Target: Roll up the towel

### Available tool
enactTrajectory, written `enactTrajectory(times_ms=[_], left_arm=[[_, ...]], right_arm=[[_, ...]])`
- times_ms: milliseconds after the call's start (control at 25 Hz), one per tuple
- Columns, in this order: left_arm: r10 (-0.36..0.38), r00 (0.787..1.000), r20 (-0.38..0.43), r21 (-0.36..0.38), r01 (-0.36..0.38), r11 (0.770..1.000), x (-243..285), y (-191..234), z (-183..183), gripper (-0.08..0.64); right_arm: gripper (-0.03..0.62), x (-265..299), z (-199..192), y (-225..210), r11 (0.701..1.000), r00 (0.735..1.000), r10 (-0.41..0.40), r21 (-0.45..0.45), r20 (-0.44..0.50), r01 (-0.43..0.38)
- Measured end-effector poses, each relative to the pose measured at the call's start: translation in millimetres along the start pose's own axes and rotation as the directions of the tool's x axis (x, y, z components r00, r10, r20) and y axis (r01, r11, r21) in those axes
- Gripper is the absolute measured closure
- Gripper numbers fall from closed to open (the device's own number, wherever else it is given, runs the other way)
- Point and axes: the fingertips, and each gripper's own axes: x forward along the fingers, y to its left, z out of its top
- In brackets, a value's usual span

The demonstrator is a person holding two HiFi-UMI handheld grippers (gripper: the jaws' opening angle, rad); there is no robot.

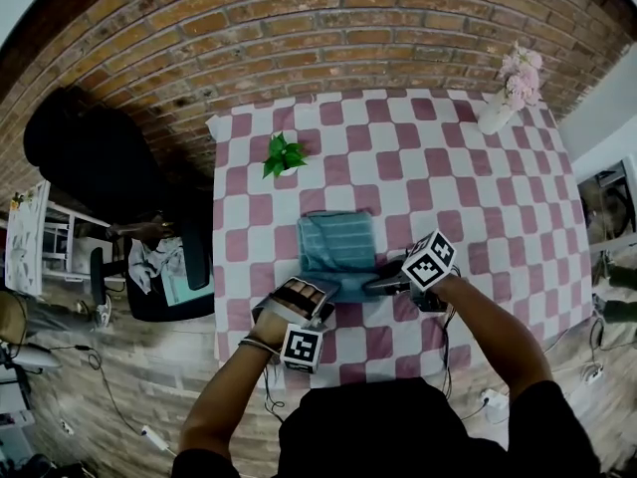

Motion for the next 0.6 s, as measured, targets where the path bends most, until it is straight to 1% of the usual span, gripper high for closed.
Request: enactTrajectory(times_ms=[40,80,120,160,200,240,280,320,360,400,440,520,560,600], left_arm=[[-0.011,1.000,-0.008,-0.030,0.011,0.999,5.2,2.7,-4.1,0.306],[-0.032,0.999,-0.017,-0.061,0.031,0.998,9.4,3.8,-8.7,0.314],[-0.056,0.998,-0.021,-0.094,0.054,0.994,12.1,5.2,-12.0,0.322],[-0.080,0.997,-0.018,-0.126,0.077,0.989,13.5,7.2,-13.8,0.325],[-0.103,0.995,-0.011,-0.154,0.100,0.983,14.2,9.5,-14.5,0.328],[-0.122,0.992,-0.001,-0.178,0.120,0.977,14.4,11.9,-15.0,0.331],[-0.142,0.990,0.009,-0.200,0.141,0.970,14.5,14.0,-15.5,0.336],[-0.159,0.987,0.021,-0.223,0.160,0.962,14.6,16.2,-16.3,0.337],[-0.173,0.984,0.034,-0.246,0.176,0.953,14.4,19.1,-17.0,0.339],[-0.185,0.982,0.047,-0.268,0.191,0.944,14.0,22.1,-17.5,0.341],[-0.197,0.978,0.061,-0.290,0.207,0.934,13.5,24.3,-17.7,0.342],[-0.217,0.972,0.085,-0.326,0.233,0.916,12.7,27.7,-17.8,0.342],[-0.223,0.970,0.093,-0.340,0.241,0.909,12.4,28.9,-17.6,0.344],[-0.223,0.970,0.098,-0.350,0.243,0.905,12.0,30.2,-17.6,0.344]], right_arm=[[0.431,-5.6,8.8,-2.9,0.996,0.997,-0.059,-0.060,0.048,0.062],[0.406,-12.6,19.0,-3.4,0.980,0.986,-0.122,-0.144,0.111,0.137],[0.383,-20.3,29.0,0.6,0.943,0.968,-0.174,-0.251,0.183,0.217],[0.382,-26.8,36.4,9.8,0.881,0.947,-0.207,-0.374,0.246,0.290],[0.382,-30.4,39.0,22.7,0.791,0.933,-0.223,-0.506,0.283,0.343],[0.382,-29.8,36.1,36.1,0.680,0.928,-0.238,-0.632,0.288,0.371],[0.371,-25.5,28.7,46.5,0.561,0.927,-0.265,-0.739,0.265,0.372],[0.340,-18.8,18.7,51.5,0.452,0.924,-0.308,-0.819,0.228,0.353],[0.304,-10.7,8.5,51.2,0.359,0.914,-0.357,-0.875,0.192,0.325],[0.271,-2.5,-0.4,46.8,0.284,0.899,-0.405,-0.912,0.165,0.295],[0.258,4.9,-7.3,39.7,0.222,0.882,-0.448,-0.937,0.148,0.270],[0.253,15.3,-14.9,22.0,0.121,0.839,-0.527,-0.965,0.136,0.232],[0.253,18.0,-15.8,13.4,0.081,0.817,-0.560,-0.972,0.138,0.219],[0.261,19.4,-14.6,6.3,0.056,0.800,-0.582,-0.975,0.143,0.215]])
